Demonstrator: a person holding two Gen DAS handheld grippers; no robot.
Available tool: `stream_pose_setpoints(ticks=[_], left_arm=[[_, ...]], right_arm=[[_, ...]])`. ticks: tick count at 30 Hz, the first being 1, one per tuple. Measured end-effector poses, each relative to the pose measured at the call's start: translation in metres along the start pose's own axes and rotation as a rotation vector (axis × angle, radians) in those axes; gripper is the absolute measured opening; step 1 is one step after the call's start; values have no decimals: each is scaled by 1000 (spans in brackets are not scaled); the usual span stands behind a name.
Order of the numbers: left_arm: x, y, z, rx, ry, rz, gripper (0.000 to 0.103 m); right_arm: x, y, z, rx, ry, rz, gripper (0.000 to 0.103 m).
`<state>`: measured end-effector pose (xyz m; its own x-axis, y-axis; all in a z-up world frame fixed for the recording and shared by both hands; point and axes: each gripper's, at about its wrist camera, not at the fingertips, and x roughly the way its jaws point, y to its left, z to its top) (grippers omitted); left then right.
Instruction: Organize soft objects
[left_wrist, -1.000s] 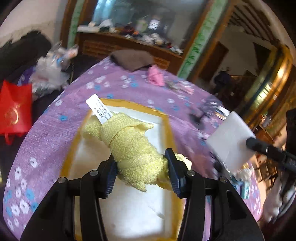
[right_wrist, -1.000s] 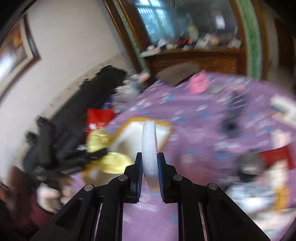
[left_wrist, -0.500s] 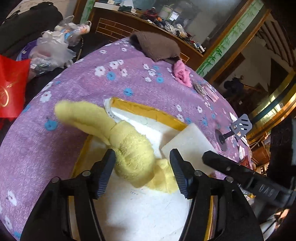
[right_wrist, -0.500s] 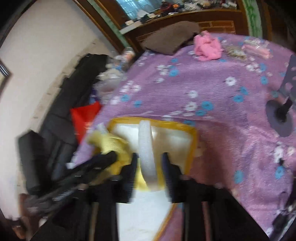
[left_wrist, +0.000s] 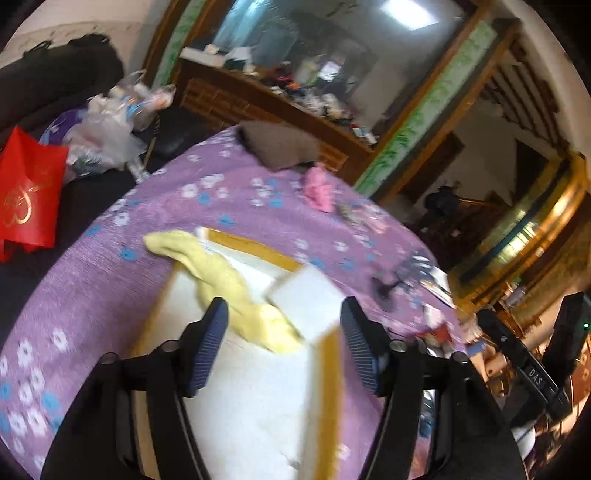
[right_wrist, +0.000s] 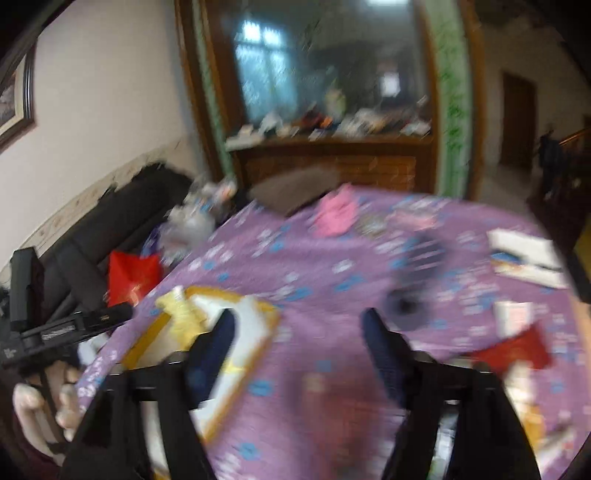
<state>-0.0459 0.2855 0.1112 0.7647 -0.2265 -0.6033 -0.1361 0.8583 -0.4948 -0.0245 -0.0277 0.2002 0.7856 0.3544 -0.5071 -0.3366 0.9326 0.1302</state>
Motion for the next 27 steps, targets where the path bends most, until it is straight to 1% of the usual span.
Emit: stream_pose_setpoints(ticks=[1, 2, 4, 6, 7, 9, 10, 11, 13, 16, 19, 20, 21, 24, 27], left_arm=[[-4, -9, -6, 8, -5, -11, 72], [-7, -19, -12, 20, -10, -20, 73], [-9, -43, -27, 61, 1, -43, 73], [2, -73, -49, 115, 49, -72, 73], [7, -80, -57, 129, 72, -83, 73], [28, -105, -83, 168, 166, -115, 73], [36, -113, -94, 182, 206, -124, 73], [47, -125, -108, 204, 253, -133, 73], [53, -144, -124, 256, 287, -140, 73], [51, -182, -145, 405, 291, -141, 72], [50, -225, -161, 598, 265, -121, 72], [54, -234, -163, 641, 265, -121, 72], [58, -248, -168, 705, 268, -121, 72], [82, -289, -183, 912, 271, -87, 72], [100, -316, -197, 1040, 258, -61, 72]], right_arm=[[-14, -11, -9, 1, -26, -28, 100], [-25, -24, -17, 1, -36, -64, 99], [-45, -56, -37, 13, 1, -158, 97], [-60, -90, -57, 67, 24, -214, 97], [-67, -109, -69, 115, 41, -227, 97], [-82, -146, -96, 234, 84, -223, 97], [-86, -156, -102, 265, 95, -221, 97], [-92, -170, -117, 310, 111, -223, 97], [-103, -186, -130, 345, 124, -234, 97], [-115, -205, -153, 380, 127, -232, 97], [-119, -223, -162, 417, 123, -209, 97], [-122, -228, -166, 435, 120, -201, 97], [-126, -235, -169, 458, 115, -188, 97], [-127, -256, -178, 515, 115, -158, 97], [-117, -268, -184, 547, 121, -131, 97]])
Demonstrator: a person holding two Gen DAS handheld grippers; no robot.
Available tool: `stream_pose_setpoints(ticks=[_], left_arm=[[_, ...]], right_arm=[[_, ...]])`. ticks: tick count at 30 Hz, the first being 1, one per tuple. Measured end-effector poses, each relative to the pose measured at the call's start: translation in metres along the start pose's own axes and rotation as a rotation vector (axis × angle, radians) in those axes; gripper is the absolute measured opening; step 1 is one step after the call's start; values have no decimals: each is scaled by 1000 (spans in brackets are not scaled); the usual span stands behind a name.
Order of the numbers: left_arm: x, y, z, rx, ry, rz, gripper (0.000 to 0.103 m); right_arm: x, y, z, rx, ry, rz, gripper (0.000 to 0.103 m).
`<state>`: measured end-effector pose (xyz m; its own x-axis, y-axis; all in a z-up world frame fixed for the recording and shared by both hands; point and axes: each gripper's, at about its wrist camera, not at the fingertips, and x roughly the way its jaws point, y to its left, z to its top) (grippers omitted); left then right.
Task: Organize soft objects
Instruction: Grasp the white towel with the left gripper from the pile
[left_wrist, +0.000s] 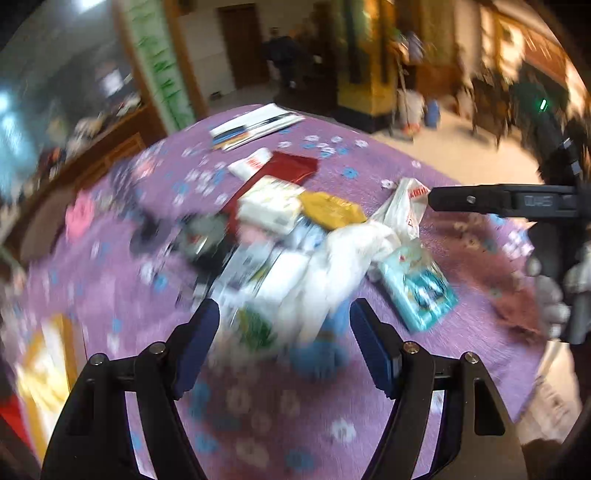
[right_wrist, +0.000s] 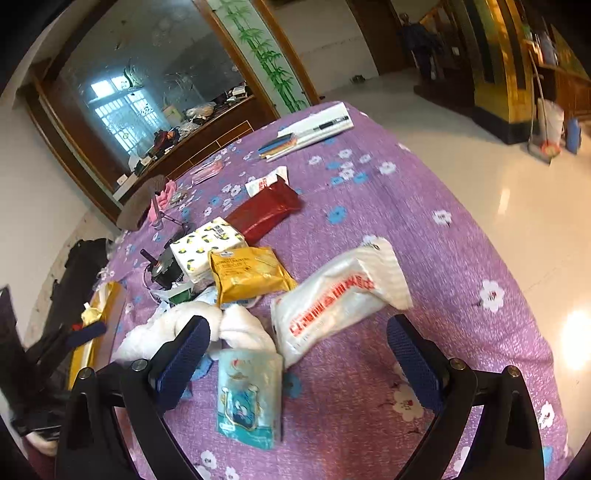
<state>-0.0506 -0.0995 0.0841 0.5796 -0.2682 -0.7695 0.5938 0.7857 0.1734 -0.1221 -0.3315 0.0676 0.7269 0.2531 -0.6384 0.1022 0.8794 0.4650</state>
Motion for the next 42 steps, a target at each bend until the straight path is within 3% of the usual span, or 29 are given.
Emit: stream_pose_setpoints(ticks=[5, 10, 11, 12, 15, 24, 29, 33, 38, 39, 40, 41, 42], left_arm=[[31, -33, 16, 148, 31, 30, 72], [56, -35, 20, 135, 80, 19, 71], [56, -33, 19, 126, 86, 14, 66], [57, -35, 19, 122, 89, 10, 53], [57, -37, 17, 106, 111, -28, 37], [59, -37, 15, 94, 110, -42, 39], [75, -32, 18, 35, 143, -91, 40], [76, -29, 16, -27, 144, -121, 35], [69, -28, 15, -59, 117, -101, 31], [67, -27, 15, -68, 111, -103, 31], [64, -26, 15, -80, 101, -109, 31], [57, -25, 15, -100, 84, -119, 31], [52, -24, 15, -109, 73, -124, 31]], right_arm=[[2, -10, -13, -24, 34, 17, 98], [5, -8, -31, -26, 104, 68, 98], [7, -5, -33, -28, 111, 78, 98], [8, -1, -34, -34, 118, 93, 98], [15, 12, -37, -66, 135, 115, 98], [31, 18, -40, -76, 154, 72, 94], [34, 30, -41, -112, 145, -10, 76], [33, 37, -43, -112, 139, -28, 75], [33, 38, -46, -108, 131, -37, 72], [33, 38, -46, -107, 126, -41, 71], [33, 39, -47, -113, 123, -51, 62], [34, 39, -47, -121, 120, -61, 40], [34, 40, -48, -128, 122, -60, 30]])
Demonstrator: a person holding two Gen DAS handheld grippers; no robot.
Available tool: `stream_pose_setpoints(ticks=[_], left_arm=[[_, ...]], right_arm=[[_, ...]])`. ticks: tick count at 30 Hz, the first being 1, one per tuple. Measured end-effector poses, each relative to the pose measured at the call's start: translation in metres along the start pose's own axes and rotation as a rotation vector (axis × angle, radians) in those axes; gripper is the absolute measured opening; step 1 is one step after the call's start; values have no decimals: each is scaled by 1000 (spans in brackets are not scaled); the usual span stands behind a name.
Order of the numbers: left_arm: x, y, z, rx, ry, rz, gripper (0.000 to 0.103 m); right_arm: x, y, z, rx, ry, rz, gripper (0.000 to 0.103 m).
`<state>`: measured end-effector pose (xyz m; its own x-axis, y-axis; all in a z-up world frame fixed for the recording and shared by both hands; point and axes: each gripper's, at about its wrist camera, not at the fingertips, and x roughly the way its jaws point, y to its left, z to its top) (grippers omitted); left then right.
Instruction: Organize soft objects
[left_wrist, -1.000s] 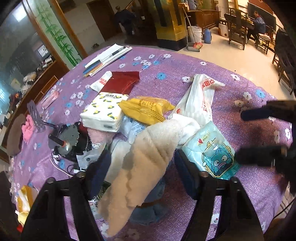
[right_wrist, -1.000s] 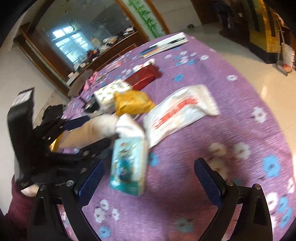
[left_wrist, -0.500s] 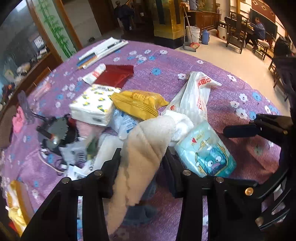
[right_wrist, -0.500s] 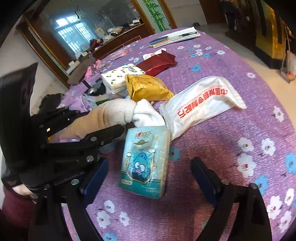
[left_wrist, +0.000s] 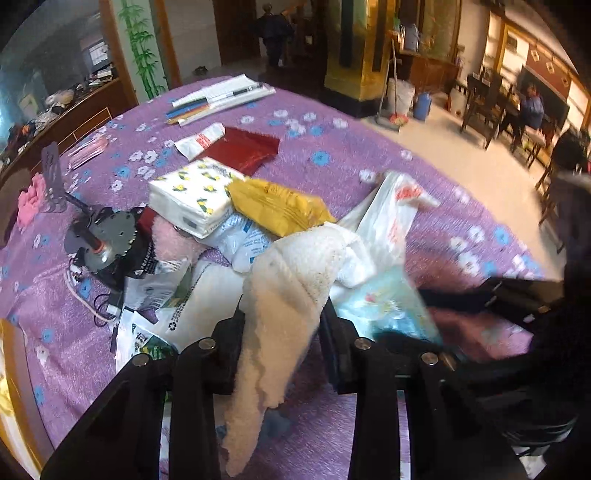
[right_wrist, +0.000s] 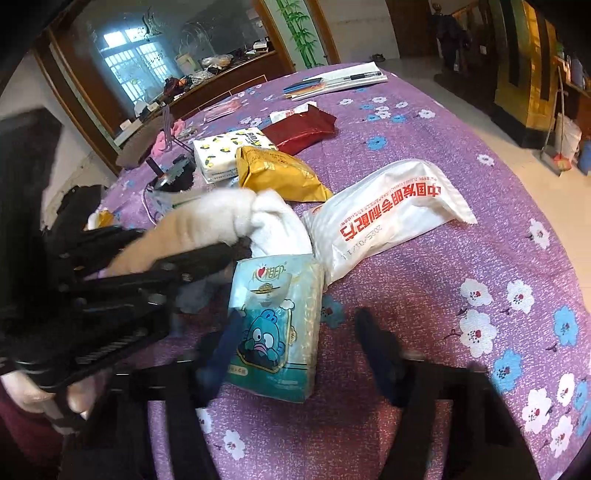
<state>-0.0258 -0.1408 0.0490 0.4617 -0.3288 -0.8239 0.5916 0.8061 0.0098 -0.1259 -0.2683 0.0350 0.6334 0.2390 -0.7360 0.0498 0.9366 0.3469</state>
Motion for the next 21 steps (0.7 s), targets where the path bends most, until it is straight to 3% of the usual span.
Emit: stream_pose_setpoints(ticks=[5, 10, 15, 19, 21], left_arm=[[-37, -8, -7, 4, -83, 34, 31], [-69, -6, -13, -39, -142, 41, 31], [-100, 3, -26, -83, -208, 127, 31], [-117, 19, -36, -142, -235, 149, 31], [-126, 28, -42, -169, -251, 160, 31]], right_arm=[[-6, 5, -3, -12, -16, 27, 21], [-18, 12, -8, -21, -42, 42, 19], [-35, 15, -15, -26, -75, 57, 19], [-52, 26, -20, -50, -103, 51, 19], [-61, 33, -23, -70, -113, 51, 15]])
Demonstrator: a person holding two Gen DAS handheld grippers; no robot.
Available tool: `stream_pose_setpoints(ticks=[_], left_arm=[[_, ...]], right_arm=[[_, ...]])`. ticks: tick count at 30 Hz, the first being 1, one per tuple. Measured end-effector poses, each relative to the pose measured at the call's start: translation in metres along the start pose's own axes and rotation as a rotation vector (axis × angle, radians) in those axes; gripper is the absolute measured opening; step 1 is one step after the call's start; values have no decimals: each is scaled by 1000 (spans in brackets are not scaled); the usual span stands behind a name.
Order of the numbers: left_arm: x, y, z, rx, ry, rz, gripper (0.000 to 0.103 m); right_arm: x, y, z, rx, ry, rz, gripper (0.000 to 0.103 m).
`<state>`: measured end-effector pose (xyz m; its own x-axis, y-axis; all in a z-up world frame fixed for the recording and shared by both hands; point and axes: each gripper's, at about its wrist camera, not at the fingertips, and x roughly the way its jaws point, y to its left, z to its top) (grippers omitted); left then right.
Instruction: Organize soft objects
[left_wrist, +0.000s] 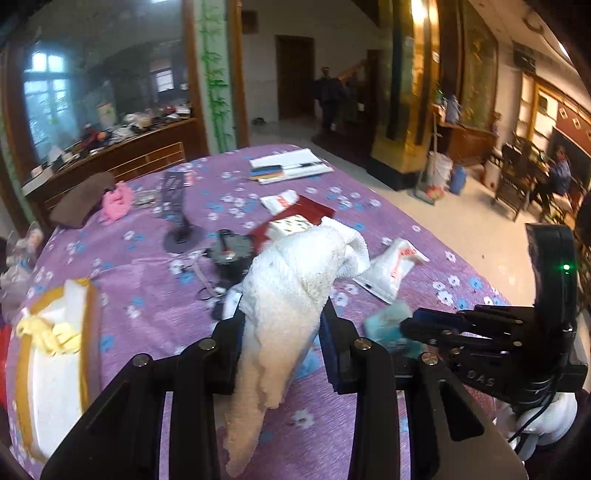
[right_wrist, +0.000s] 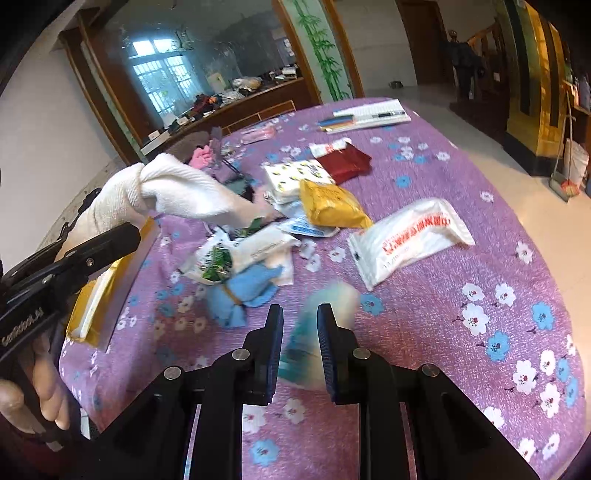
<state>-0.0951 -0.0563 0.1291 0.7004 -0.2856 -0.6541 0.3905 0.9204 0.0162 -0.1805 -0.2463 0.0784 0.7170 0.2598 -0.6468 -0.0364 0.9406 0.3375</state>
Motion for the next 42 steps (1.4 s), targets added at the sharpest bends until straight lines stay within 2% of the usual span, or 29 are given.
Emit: stream_pose_setpoints(ticks=[3, 6, 7, 9, 10, 11, 13, 17, 19, 21, 22, 25, 28, 31, 35, 42], left_arm=[[-9, 15, -5, -38, -16, 14, 31], [-13, 29, -10, -73, -20, 17, 31], [-14, 32, -12, -79, -22, 17, 31], [-13, 39, -15, -92, -21, 17, 31], [-13, 41, -16, -96, -20, 15, 31], [-11, 43, -17, -100, -18, 13, 31], [-12, 48, -21, -108, -16, 15, 31], [-9, 59, -25, -144, -9, 7, 31], [-10, 63, -28, -157, -10, 6, 31], [-11, 69, -31, -169, -8, 8, 31], [-12, 74, -32, -177, -8, 12, 31], [-21, 88, -36, -195, -15, 31, 31], [-36, 117, -42, -230, -31, 68, 31], [-45, 151, -49, -276, -27, 99, 31], [-48, 209, -63, -362, 1, 199, 31], [-31, 276, -92, -492, 78, 261, 32]], right_arm=[[-7, 15, 1, -31, -12, 5, 10], [-8, 30, 4, -69, -7, -8, 10], [-9, 30, 6, -57, -14, -13, 14], [-8, 22, 9, -10, -16, -25, 43], [-7, 15, 10, 17, -11, -51, 68], [-6, 9, 10, 40, -14, -85, 80], [-3, 1, 9, 65, -18, -125, 80], [24, -12, 6, 120, 70, -194, 79], [42, -12, 4, 123, 108, -192, 77], [59, -8, 2, 115, 141, -170, 65], [60, -3, 2, 87, 112, -198, 39], [62, 5, 3, 65, 122, -161, 26], [55, 17, 2, 32, 112, -144, 25], [37, 36, 11, -7, 57, -83, 25], [27, 84, 38, -92, 12, 14, 26], [80, 192, 74, -243, 80, 199, 26]])
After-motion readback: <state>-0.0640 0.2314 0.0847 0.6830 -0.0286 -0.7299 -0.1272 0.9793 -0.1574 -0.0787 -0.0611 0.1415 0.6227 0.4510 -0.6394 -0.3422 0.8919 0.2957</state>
